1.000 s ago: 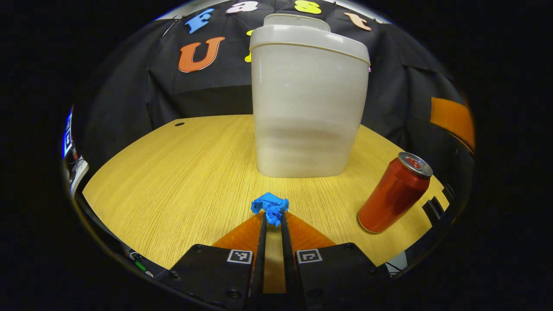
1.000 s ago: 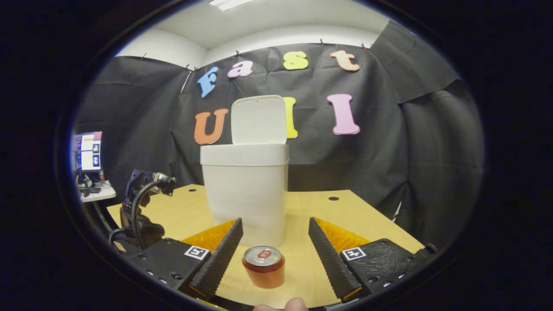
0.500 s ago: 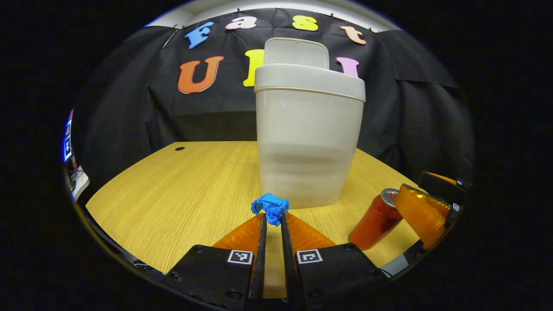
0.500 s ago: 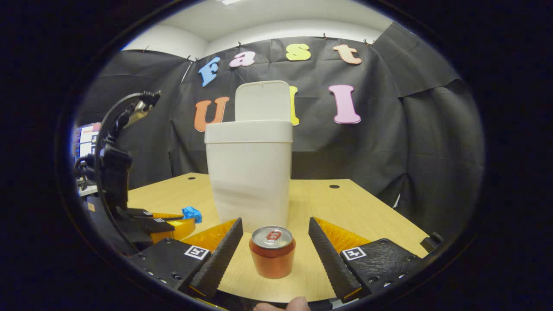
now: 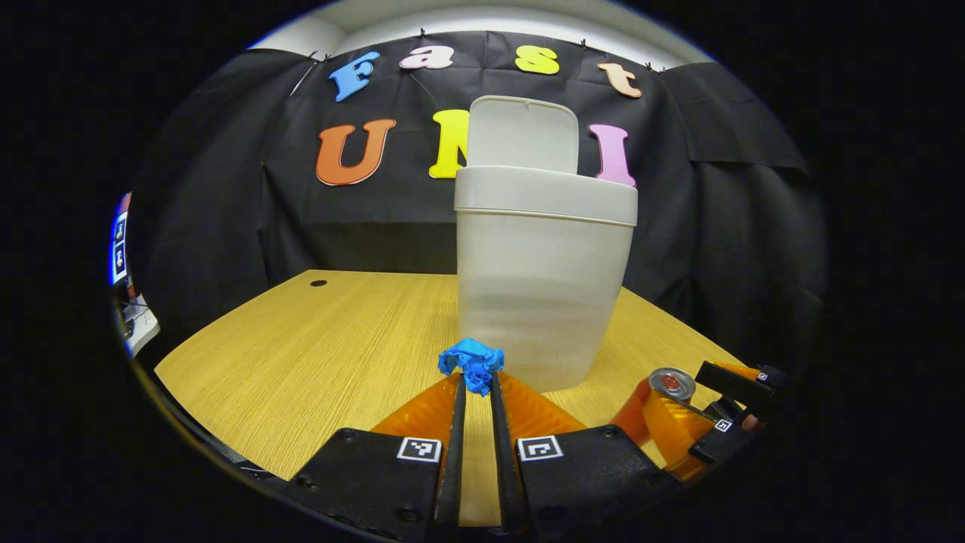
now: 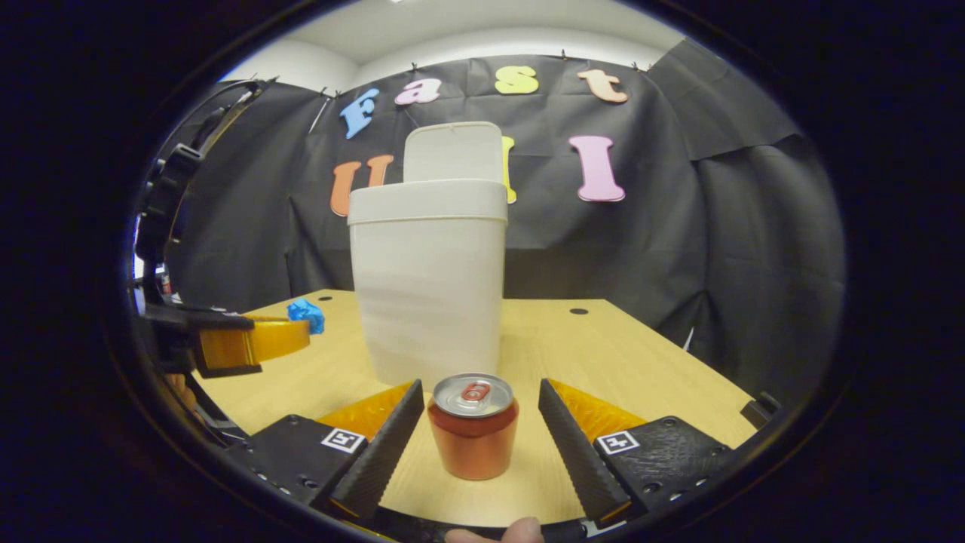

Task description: Press the lid of the desktop garbage bin to open it, pick up the crumpled paper on the desktop and throw it into the bin, then pick up the pop can on the desktop and drop it into the bin, and finally close the garbage bin lid.

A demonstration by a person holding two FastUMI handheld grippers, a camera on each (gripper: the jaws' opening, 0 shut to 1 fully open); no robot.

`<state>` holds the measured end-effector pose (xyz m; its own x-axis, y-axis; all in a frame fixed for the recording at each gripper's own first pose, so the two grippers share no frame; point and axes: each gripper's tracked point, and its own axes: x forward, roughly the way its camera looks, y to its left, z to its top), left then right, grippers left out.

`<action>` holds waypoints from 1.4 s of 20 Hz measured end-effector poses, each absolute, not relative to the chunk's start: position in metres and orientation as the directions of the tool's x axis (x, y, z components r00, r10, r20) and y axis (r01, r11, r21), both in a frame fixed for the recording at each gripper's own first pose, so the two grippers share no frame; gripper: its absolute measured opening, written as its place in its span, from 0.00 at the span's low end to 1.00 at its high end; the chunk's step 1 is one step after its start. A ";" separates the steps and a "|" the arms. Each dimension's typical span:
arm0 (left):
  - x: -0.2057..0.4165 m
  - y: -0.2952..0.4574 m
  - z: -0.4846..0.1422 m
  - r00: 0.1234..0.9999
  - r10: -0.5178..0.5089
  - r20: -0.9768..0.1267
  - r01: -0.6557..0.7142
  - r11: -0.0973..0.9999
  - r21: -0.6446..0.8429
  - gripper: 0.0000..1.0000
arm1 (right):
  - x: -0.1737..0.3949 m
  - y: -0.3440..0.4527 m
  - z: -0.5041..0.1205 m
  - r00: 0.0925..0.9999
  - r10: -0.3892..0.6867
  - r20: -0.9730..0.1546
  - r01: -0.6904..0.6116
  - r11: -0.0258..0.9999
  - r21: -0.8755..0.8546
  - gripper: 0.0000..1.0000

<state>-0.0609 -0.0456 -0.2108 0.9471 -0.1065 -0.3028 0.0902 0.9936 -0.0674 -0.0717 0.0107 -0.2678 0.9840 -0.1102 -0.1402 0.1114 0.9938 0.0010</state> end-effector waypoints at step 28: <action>-0.009 -0.033 -0.037 0.993 -0.104 0.049 0.106 0.993 -0.040 0.22 | -0.054 0.017 -0.339 0.933 -0.023 -0.360 0.064 0.993 0.103 0.82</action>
<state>-0.0093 -0.0329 -0.0373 0.9933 -0.1045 0.0488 0.1065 0.9935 -0.0405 -0.0538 0.0174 -0.3394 0.9327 -0.0230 -0.3600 0.0644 0.9926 0.1034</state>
